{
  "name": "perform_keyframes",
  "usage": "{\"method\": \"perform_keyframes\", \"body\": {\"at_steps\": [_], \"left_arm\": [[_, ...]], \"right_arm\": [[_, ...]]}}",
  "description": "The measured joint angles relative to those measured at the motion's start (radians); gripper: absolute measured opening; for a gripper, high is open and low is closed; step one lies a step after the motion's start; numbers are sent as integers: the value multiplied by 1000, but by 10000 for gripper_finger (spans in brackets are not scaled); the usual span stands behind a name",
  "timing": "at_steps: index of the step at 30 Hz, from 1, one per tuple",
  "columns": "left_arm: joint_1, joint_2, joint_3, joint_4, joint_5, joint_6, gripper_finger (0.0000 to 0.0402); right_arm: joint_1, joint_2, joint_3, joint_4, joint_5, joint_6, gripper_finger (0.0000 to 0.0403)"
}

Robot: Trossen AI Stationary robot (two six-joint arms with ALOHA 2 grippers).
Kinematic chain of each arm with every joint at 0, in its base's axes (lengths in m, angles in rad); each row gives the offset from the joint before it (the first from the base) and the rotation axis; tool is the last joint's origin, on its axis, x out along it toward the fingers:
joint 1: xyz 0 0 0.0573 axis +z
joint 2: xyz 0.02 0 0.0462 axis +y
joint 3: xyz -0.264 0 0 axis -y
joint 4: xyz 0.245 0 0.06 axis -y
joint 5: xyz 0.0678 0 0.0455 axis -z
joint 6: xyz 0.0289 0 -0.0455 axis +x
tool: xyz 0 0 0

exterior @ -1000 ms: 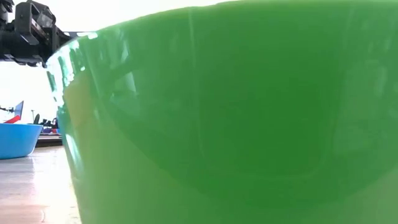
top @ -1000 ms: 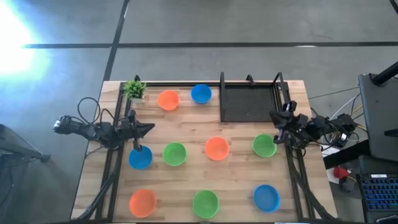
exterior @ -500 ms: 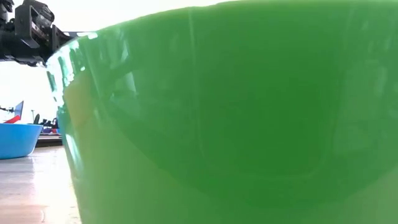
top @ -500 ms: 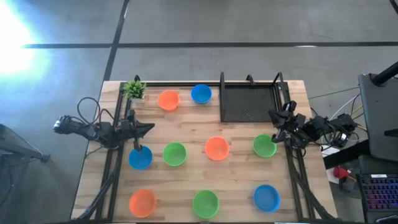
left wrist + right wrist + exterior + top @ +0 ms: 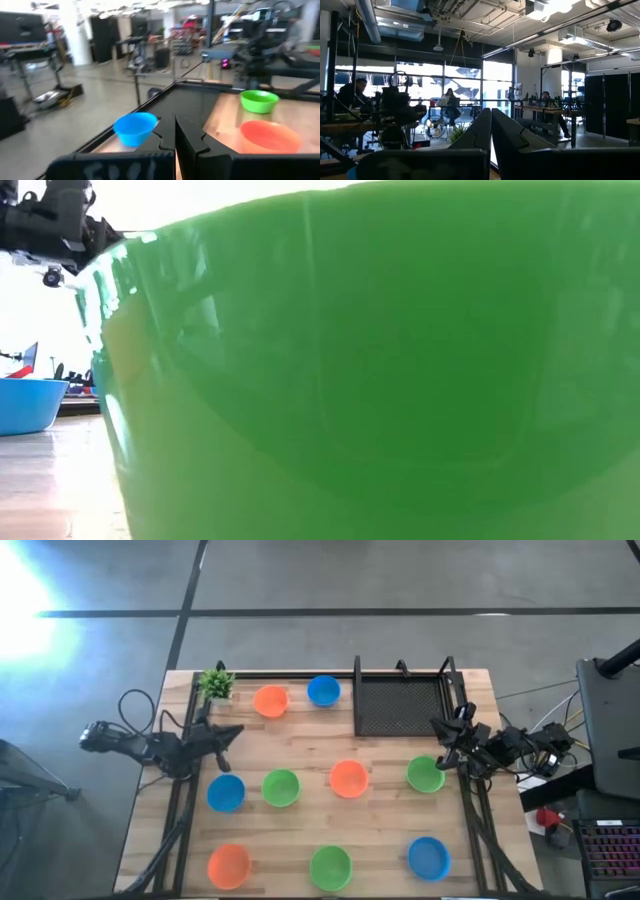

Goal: Pick & Place Mini bowls
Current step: Put the top orange bowl on the shelf

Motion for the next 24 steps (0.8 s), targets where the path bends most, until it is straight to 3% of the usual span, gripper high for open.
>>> {"method": "perform_keyframes", "body": {"at_steps": [14,24], "left_arm": [[10,251,131,-83,-46,-128,0],[134,430,327,-390,-47,-301,0]], "right_arm": [[0,0,0,-4,0,-8,8],[0,0,0,-2,0,-51,8]]}}
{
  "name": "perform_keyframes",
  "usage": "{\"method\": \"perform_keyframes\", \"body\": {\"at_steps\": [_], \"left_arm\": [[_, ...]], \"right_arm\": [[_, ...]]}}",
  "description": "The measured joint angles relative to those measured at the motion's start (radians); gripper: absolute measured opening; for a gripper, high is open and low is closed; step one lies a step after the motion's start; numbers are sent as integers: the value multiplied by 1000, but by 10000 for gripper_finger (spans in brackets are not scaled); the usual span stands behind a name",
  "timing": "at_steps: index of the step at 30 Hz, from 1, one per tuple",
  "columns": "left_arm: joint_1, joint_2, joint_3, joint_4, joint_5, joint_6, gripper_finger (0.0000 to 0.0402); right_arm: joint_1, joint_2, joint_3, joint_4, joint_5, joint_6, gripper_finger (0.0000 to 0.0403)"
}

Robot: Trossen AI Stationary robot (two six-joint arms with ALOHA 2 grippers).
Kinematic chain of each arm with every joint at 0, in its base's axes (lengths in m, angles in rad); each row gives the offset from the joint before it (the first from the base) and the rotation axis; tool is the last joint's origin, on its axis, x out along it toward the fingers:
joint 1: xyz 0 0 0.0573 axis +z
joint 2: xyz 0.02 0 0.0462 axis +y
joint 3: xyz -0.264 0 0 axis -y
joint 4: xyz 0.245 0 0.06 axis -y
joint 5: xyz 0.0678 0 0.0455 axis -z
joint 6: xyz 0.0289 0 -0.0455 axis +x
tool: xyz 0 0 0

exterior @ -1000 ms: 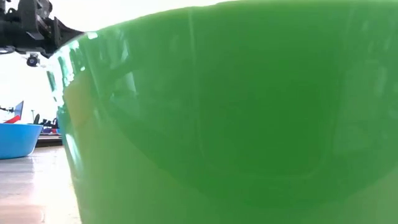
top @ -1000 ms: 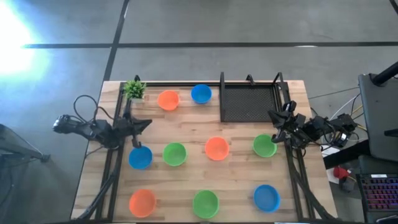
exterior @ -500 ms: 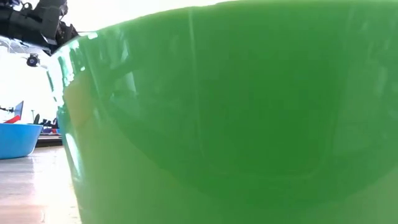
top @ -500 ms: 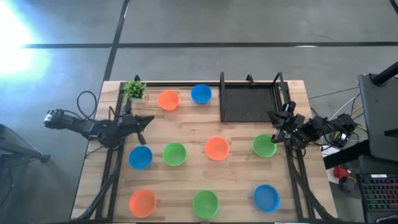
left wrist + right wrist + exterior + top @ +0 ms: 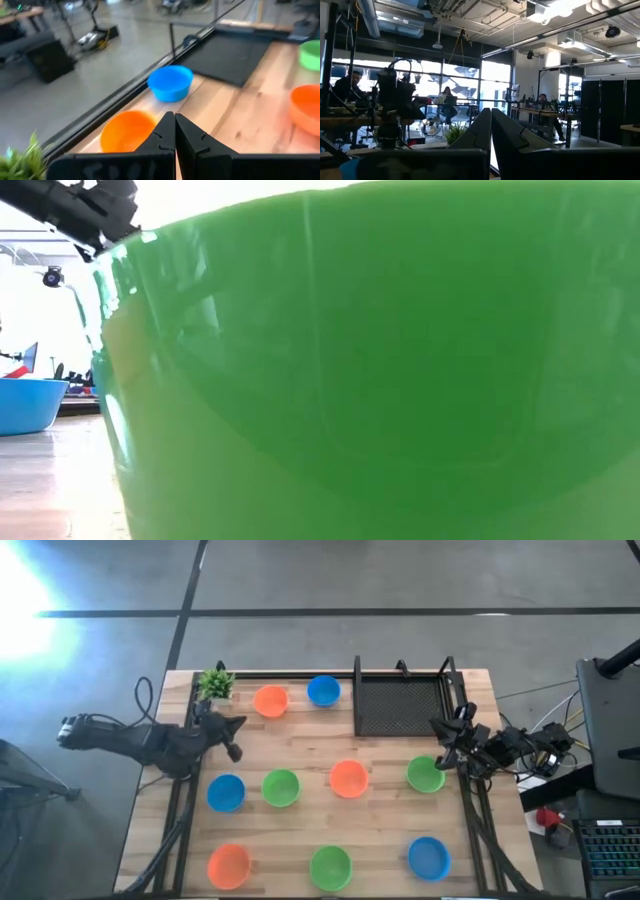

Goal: Pick & Place Mini bowls
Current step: Put the top orange bowl on the shelf

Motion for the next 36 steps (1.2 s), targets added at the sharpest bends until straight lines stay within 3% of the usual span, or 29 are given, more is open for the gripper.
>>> {"method": "perform_keyframes", "body": {"at_steps": [4,8,15,19,25,36], "left_arm": [[55,56,41,-15,95,-8,0],[94,110,68,-19,106,-43,10],[152,206,123,-20,152,-70,81],[202,279,180,-16,186,-112,107],[311,416,281,-43,333,-162,110],[462,609,359,-87,437,-200,110]], "right_arm": [[0,0,0,0,0,-7,8],[0,0,0,0,0,-11,8],[0,0,0,0,7,-11,8],[0,0,0,-1,63,-9,8],[0,0,0,-2,156,15,8],[0,0,0,-2,158,49,8]]}}
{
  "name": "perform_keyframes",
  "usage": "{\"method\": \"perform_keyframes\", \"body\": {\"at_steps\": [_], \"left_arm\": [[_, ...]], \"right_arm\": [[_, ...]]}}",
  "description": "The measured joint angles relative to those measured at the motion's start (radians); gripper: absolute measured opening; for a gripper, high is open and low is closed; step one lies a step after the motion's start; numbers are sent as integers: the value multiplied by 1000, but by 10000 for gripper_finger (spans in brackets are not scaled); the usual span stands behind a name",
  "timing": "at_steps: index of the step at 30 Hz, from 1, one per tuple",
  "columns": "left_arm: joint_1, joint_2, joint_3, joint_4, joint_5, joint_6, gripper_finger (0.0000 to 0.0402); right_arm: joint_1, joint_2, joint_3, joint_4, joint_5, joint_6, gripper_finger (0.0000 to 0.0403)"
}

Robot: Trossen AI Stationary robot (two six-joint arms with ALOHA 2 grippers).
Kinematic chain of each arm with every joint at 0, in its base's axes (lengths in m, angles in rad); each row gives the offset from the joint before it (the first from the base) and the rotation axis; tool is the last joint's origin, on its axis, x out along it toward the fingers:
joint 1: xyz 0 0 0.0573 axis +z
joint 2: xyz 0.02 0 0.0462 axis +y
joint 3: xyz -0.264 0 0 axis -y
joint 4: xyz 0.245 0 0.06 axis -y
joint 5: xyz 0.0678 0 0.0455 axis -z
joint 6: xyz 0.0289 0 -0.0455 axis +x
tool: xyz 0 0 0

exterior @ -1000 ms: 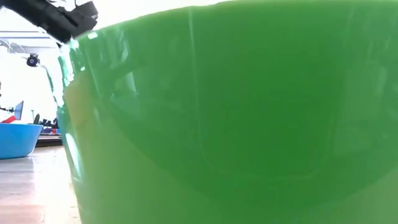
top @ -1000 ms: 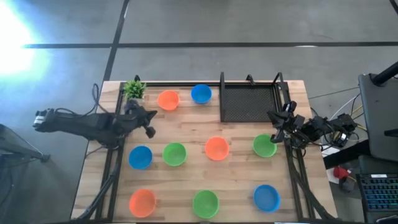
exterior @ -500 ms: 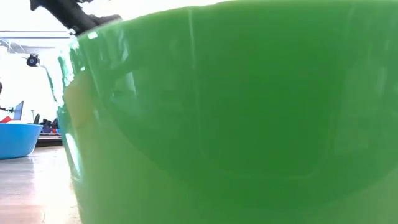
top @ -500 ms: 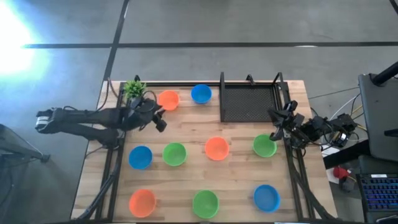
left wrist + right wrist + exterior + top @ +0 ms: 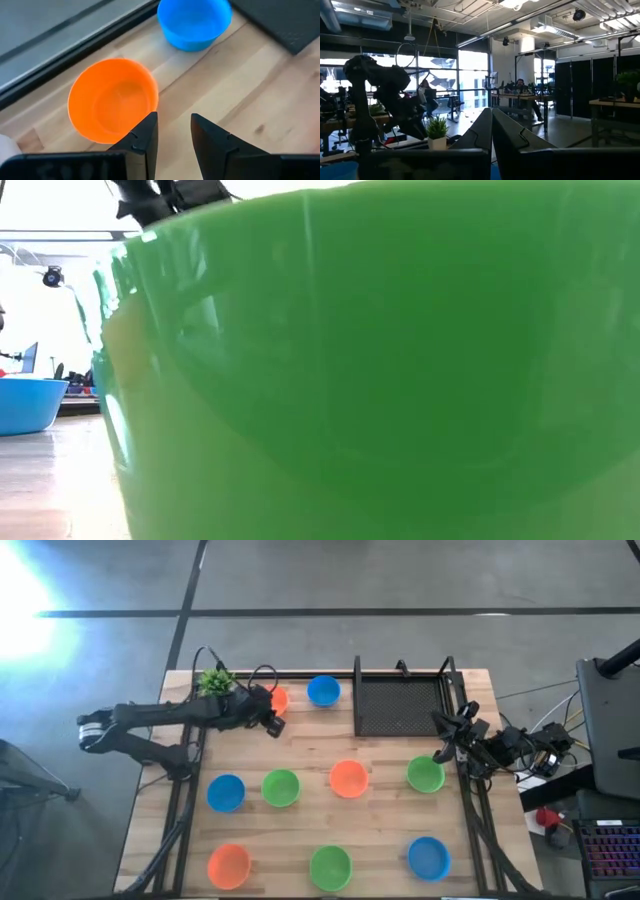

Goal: Pick & Place Mini bowls
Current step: Put the top orange bowl on the shelf

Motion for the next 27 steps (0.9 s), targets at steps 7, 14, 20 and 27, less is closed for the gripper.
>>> {"method": "perform_keyframes", "body": {"at_steps": [7,14,20,27], "left_arm": [[61,100,16,16,0,56,110],[114,208,36,57,26,86,110],[121,290,52,103,39,88,110],[123,351,60,136,43,91,110]], "right_arm": [[0,0,0,1,0,3,8],[0,0,0,1,0,1,8],[0,0,0,2,0,-4,8],[0,0,0,2,0,-7,8]]}}
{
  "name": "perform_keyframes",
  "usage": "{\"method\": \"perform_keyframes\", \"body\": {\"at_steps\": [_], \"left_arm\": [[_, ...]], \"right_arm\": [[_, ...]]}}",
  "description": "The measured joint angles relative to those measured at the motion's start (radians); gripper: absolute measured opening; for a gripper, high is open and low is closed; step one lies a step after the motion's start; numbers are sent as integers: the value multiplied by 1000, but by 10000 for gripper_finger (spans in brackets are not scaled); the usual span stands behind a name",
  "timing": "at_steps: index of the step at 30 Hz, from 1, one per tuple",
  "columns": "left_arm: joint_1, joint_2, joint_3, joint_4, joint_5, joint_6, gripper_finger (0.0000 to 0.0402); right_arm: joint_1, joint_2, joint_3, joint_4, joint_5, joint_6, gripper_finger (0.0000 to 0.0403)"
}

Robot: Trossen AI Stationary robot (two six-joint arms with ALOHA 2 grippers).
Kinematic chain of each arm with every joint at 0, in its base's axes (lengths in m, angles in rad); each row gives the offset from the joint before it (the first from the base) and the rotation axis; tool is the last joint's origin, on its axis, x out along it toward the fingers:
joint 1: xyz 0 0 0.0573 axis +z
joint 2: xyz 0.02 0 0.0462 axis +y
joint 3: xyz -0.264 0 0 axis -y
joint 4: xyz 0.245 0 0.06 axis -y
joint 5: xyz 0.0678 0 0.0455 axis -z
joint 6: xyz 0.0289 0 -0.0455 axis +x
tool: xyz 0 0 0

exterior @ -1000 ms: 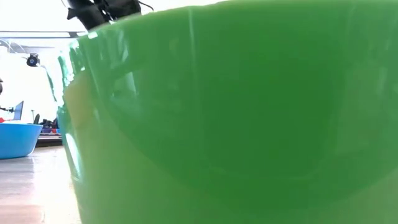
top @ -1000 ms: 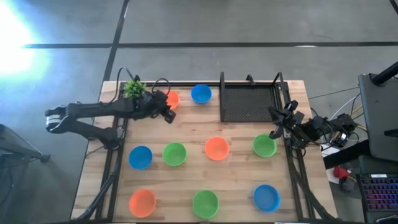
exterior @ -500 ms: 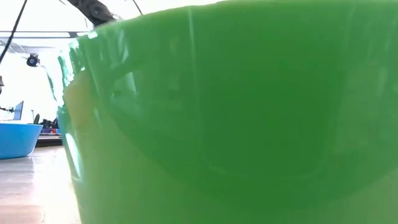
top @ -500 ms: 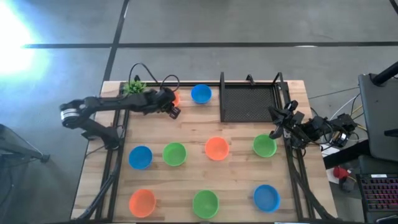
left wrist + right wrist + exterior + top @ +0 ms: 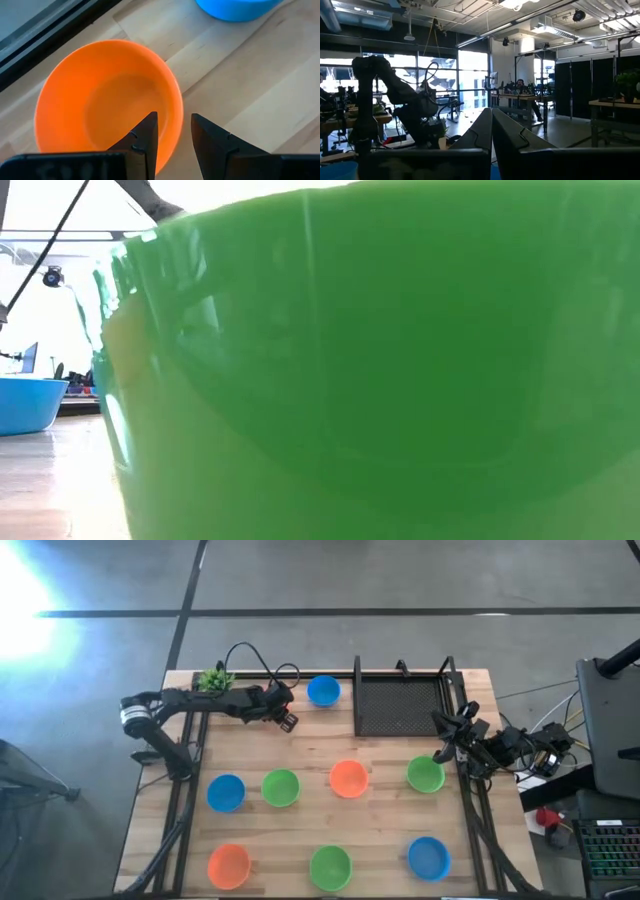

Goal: Pick & Place Mini bowls
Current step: Put the top orange bowl on the shelf

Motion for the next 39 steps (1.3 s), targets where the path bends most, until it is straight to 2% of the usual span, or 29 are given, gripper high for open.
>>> {"method": "perform_keyframes", "body": {"at_steps": [21,24,30,39], "left_arm": [[1,80,-6,34,0,47,108],[1,80,-6,32,0,49,92],[1,80,-6,31,4,82,10],[-21,60,-1,16,-1,99,2]], "right_arm": [[0,0,0,0,0,0,8],[0,0,0,0,0,0,8],[0,0,0,0,0,0,8],[0,0,0,0,0,0,8]]}}
